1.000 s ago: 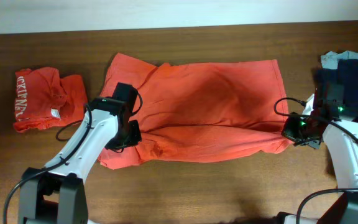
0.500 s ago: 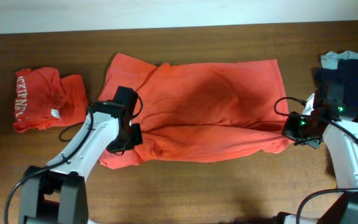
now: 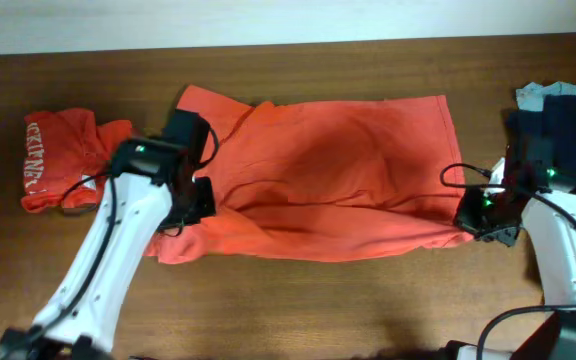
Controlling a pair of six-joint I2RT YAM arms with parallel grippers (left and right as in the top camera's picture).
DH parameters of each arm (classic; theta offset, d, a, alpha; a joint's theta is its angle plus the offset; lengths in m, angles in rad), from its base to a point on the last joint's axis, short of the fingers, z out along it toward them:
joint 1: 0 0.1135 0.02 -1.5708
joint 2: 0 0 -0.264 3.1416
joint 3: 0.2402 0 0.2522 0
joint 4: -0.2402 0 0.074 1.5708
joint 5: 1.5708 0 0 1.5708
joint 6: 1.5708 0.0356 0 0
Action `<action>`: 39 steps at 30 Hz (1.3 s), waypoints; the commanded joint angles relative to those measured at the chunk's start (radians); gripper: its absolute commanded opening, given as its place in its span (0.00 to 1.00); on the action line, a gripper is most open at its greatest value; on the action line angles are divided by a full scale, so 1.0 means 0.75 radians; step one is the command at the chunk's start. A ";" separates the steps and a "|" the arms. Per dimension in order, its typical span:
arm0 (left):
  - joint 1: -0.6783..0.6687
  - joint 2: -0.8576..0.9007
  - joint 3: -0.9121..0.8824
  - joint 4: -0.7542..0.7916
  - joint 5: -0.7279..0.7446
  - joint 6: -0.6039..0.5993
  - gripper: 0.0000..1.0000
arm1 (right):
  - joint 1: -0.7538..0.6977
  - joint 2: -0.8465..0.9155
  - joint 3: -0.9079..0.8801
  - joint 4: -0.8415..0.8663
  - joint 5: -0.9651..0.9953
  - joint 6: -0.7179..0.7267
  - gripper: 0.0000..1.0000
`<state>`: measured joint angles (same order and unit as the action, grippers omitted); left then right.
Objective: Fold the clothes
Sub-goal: 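Fold the bottom hem upward with both grippers toward the shirt's top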
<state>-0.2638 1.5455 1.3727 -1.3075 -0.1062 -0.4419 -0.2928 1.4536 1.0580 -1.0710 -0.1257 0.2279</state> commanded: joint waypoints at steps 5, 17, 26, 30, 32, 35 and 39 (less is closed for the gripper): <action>0.006 -0.176 0.029 -0.020 -0.096 -0.052 0.01 | 0.006 -0.215 0.101 -0.093 0.005 0.011 0.04; 0.006 -0.111 0.028 0.332 -0.254 -0.052 0.01 | 0.006 -0.110 0.100 0.112 0.001 -0.031 0.04; 0.006 0.059 0.028 0.441 -0.254 -0.046 0.01 | 0.008 0.041 0.100 0.270 -0.009 -0.056 0.04; 0.006 0.131 0.028 0.503 -0.254 -0.042 0.01 | 0.008 0.118 0.100 0.353 -0.064 -0.090 0.04; 0.006 0.166 0.028 0.529 -0.254 -0.041 0.01 | 0.008 0.166 0.100 0.402 -0.076 -0.099 0.04; 0.006 0.199 0.028 0.554 -0.254 -0.042 0.01 | 0.008 0.212 0.100 0.472 -0.109 -0.121 0.04; 0.006 0.216 0.028 0.587 -0.254 -0.042 0.01 | 0.017 0.235 0.100 0.586 -0.150 -0.140 0.04</action>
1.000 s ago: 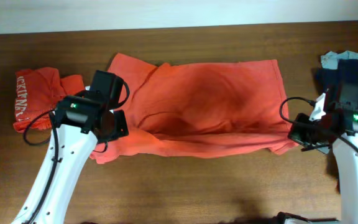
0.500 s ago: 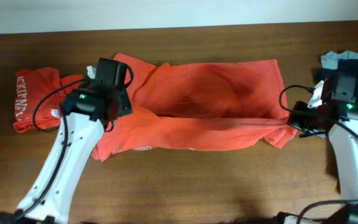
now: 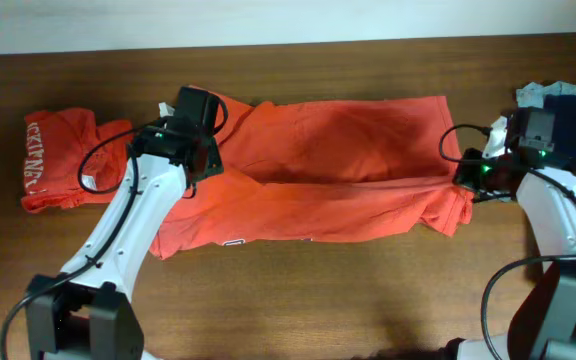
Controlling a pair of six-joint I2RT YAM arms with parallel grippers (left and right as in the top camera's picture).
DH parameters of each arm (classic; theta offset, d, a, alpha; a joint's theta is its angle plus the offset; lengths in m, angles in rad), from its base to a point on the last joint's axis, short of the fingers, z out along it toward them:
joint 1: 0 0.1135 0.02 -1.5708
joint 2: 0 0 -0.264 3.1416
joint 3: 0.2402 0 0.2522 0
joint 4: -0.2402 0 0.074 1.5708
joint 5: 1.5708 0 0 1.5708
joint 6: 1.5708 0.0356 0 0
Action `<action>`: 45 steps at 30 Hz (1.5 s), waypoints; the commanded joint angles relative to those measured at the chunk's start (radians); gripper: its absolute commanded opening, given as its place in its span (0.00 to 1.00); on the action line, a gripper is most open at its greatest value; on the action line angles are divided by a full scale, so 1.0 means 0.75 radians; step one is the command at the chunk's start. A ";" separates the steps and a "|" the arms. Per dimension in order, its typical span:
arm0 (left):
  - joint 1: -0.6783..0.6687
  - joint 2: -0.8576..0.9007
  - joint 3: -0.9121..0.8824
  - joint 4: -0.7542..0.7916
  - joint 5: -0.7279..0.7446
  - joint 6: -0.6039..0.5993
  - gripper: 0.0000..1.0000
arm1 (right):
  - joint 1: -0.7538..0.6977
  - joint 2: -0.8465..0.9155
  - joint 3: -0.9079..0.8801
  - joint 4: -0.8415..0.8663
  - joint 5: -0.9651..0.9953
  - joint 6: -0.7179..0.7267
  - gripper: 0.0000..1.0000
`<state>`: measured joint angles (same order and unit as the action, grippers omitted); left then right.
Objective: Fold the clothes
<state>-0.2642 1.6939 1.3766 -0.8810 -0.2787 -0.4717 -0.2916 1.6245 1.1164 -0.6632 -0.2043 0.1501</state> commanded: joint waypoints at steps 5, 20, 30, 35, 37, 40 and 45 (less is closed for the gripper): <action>0.007 0.018 0.023 0.025 -0.058 -0.002 0.17 | 0.061 0.008 0.022 0.125 -0.040 -0.056 0.13; 0.060 0.018 0.363 0.030 0.193 0.264 0.97 | 0.100 0.008 0.458 -0.062 -0.009 -0.167 0.85; 0.064 0.374 0.752 0.125 0.166 0.378 0.97 | 0.113 0.308 0.798 -0.109 0.006 -0.216 0.85; 0.120 0.680 0.909 0.186 0.091 0.395 0.97 | 0.140 0.471 0.820 -0.060 0.039 -0.246 0.84; 0.153 0.797 0.946 0.230 0.093 0.398 0.97 | 0.162 0.525 0.820 -0.021 0.073 -0.270 0.84; 0.174 0.879 0.948 0.326 0.091 0.419 0.97 | 0.179 0.558 0.820 0.020 0.079 -0.270 0.84; 0.178 0.986 0.948 0.499 0.067 0.527 0.97 | 0.200 0.585 0.819 0.051 0.078 -0.270 0.84</action>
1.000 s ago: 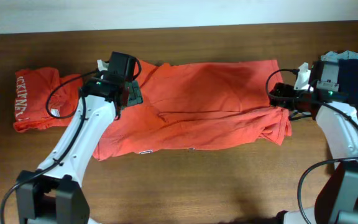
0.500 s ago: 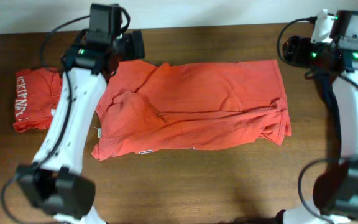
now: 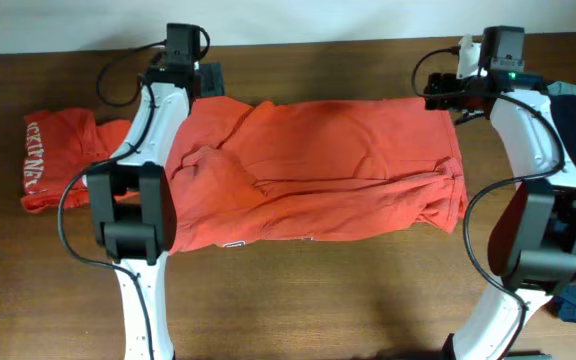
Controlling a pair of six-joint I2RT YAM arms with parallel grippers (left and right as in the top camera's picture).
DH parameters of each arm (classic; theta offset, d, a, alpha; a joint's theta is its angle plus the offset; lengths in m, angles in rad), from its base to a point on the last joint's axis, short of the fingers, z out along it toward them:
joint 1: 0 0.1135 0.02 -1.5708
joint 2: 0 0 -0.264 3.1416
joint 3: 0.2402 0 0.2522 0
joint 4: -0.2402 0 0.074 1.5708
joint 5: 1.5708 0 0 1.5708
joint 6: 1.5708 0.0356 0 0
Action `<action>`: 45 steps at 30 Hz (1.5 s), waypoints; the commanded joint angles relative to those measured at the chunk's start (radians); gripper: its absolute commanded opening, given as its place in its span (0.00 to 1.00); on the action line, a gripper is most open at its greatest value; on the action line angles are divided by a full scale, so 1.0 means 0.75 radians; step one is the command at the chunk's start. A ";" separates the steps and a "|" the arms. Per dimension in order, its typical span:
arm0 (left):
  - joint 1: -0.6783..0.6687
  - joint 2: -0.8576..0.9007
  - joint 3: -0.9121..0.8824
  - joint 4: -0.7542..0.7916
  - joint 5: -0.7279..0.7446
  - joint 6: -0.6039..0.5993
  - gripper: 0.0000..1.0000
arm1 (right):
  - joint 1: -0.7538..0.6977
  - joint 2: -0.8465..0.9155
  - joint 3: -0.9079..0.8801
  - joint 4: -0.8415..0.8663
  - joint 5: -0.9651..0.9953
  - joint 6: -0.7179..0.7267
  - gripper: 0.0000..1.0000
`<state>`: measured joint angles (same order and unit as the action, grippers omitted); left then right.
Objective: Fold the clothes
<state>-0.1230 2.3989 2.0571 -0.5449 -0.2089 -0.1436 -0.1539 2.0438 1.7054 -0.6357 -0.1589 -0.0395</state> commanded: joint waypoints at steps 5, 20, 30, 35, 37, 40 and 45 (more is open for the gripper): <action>-0.010 0.147 0.040 0.076 0.016 0.094 0.97 | 0.022 0.030 0.034 0.017 0.018 -0.017 0.83; -0.018 0.238 0.040 0.063 0.038 0.108 0.25 | 0.022 0.030 0.034 -0.005 0.018 -0.017 0.79; -0.016 0.237 0.147 -0.152 0.035 0.048 0.01 | 0.022 0.169 0.027 0.163 0.127 -0.017 0.71; -0.017 0.237 0.161 -0.168 0.040 0.022 0.01 | 0.022 0.270 0.027 0.312 0.141 -0.009 0.72; -0.017 0.237 0.161 -0.168 0.039 0.023 0.01 | 0.022 0.293 0.027 0.349 0.161 -0.007 0.72; -0.017 0.237 0.161 -0.164 0.040 0.023 0.01 | 0.022 0.325 0.027 0.378 0.181 -0.006 0.72; -0.017 0.237 0.161 -0.163 0.040 0.023 0.01 | 0.022 0.368 0.027 0.386 0.205 -0.001 0.72</action>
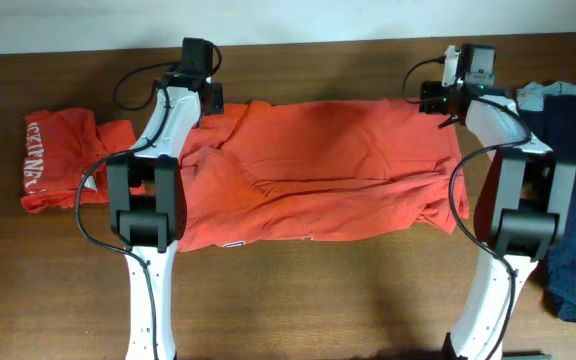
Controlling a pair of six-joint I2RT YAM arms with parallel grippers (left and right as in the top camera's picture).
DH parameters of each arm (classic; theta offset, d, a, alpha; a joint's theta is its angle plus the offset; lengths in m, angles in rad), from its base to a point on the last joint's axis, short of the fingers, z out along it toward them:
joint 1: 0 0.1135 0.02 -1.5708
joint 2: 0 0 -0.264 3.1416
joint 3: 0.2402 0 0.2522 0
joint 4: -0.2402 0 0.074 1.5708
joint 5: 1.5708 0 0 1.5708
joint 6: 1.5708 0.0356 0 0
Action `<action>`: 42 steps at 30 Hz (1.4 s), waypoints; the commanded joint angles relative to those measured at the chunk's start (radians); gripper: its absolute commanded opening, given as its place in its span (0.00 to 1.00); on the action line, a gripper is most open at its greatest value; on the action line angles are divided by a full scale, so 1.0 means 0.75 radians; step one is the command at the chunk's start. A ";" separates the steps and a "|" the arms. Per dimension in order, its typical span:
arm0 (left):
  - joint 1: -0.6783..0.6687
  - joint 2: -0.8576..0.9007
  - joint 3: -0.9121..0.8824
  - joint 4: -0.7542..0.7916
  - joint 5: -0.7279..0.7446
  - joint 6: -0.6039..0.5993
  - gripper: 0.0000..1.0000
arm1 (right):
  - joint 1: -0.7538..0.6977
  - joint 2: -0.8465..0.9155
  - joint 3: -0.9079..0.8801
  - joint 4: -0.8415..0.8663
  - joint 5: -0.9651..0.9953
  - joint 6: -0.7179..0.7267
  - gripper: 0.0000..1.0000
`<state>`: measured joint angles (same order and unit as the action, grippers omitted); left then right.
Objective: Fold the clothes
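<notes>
An orange shirt [318, 160] lies spread lengthwise across the middle of the table, with a long crease running along it. My left gripper [208, 100] is at the shirt's far left corner. My right gripper [436, 98] is at its far right corner. Both sets of fingers rest against the cloth's far edge. The overhead view does not show whether they are pinching it. Both arms stretch straight away from the near table edge.
A folded orange garment with white lettering [58, 160] lies at the left, touching the shirt's end. A heap of dark blue clothes with a light blue piece [538, 95] lies at the right. The brown table [318, 300] ends against a white wall at the back.
Both grippers have shifted slightly inward along the shirt's far edge. The shirt lies nearly as before, and its far left corner is a little more bunched.
First, my grippers were at the shirt's near edge, one at each end. Then they were halfway back, with a cloth layer drawn along. After that they stood at the far edge, a crease running through the shirt's middle. They remain at the far corners now.
</notes>
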<state>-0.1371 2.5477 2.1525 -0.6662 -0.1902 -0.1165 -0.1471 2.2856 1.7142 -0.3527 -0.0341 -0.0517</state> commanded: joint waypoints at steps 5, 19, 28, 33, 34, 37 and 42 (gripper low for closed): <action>0.002 0.039 0.034 -0.002 0.014 -0.013 0.01 | 0.013 0.097 0.016 0.027 0.066 0.046 0.72; 0.002 0.039 0.034 -0.001 0.015 -0.013 0.01 | 0.013 0.106 0.016 0.072 0.067 0.044 0.57; 0.002 0.039 0.034 -0.001 0.015 -0.013 0.01 | 0.013 0.167 0.013 0.071 0.056 0.045 0.54; 0.004 0.039 0.034 0.003 0.015 -0.013 0.01 | 0.013 0.171 0.014 0.057 0.057 0.045 0.32; 0.004 0.039 0.034 0.004 0.015 -0.013 0.01 | 0.013 0.171 0.014 0.055 0.057 0.045 0.15; 0.005 0.039 0.040 0.009 0.013 -0.013 0.01 | 0.013 0.165 0.028 0.012 0.057 0.046 0.06; 0.025 0.039 0.139 -0.072 0.014 -0.013 0.01 | 0.011 0.116 0.135 -0.115 0.058 0.045 0.05</action>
<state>-0.1349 2.5603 2.1826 -0.6823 -0.1894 -0.1165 -0.1402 2.3615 1.7618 -0.3809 -0.0109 -0.0231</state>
